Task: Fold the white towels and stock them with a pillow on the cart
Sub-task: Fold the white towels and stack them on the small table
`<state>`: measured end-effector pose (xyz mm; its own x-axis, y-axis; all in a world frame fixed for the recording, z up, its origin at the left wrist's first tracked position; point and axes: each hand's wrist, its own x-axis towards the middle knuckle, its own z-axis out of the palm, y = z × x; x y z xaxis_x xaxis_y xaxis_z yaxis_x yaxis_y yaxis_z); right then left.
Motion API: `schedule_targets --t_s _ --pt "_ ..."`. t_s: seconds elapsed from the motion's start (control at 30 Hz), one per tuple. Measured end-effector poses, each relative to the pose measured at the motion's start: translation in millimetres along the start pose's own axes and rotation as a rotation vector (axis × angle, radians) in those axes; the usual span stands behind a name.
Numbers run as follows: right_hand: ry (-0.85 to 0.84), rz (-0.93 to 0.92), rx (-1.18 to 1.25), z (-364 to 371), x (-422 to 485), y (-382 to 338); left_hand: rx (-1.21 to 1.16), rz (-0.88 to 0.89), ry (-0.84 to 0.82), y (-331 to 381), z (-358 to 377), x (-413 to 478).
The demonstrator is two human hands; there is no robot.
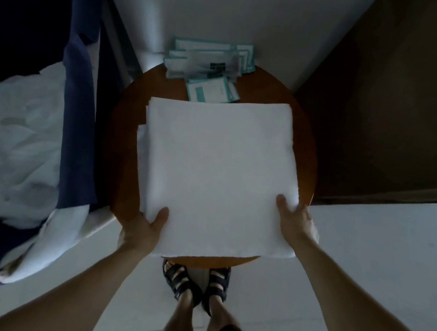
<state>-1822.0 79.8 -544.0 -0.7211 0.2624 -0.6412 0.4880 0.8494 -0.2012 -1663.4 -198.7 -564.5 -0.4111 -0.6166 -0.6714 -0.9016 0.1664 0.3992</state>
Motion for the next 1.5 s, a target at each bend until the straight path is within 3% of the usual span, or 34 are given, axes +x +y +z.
schedule_targets --t_s 0.23,0.4,0.47,0.53,0.6,0.67,0.77,0.9,1.1,1.2,1.33,1.4,1.5 --pt "-0.044 -0.068 0.017 -8 6 3 -0.106 0.082 0.034 -8 9 2" --pt "0.235 -0.308 0.006 -18 3 5 -0.167 0.148 0.119 -13 17 -5" --pt "0.147 -0.241 -0.057 -3 4 19 -0.039 0.089 0.202 -20 24 -11" --pt "0.001 -0.144 0.036 6 9 32 0.086 0.030 0.320 -24 25 -16" --pt "-0.060 -0.126 0.135 2 16 36 0.046 -0.023 0.399 -26 21 -19" --pt "-0.116 -0.075 0.265 -7 22 36 0.038 -0.019 0.363 -28 20 -25" --pt "-0.251 0.025 0.489 -21 25 32 0.062 -0.024 0.163 -32 23 -29" --pt "-0.351 -0.034 0.523 -18 20 22 0.029 -0.089 0.052 -19 22 -21" --pt "-0.240 -0.209 0.426 -14 7 11 0.183 0.149 0.083 -5 4 -20" --pt "-0.032 -0.410 0.330 -33 3 -9 0.029 0.293 0.131 6 -11 -21" --pt "0.058 -0.649 0.341 -56 -2 -32 -0.123 0.364 0.271 -9 -17 -33" --pt "0.076 -0.583 0.306 -44 7 -19 -0.107 0.348 0.248 -30 0 -34" --pt "0.002 -0.328 0.142 -12 27 17 -0.052 0.238 0.094 -43 30 -31"
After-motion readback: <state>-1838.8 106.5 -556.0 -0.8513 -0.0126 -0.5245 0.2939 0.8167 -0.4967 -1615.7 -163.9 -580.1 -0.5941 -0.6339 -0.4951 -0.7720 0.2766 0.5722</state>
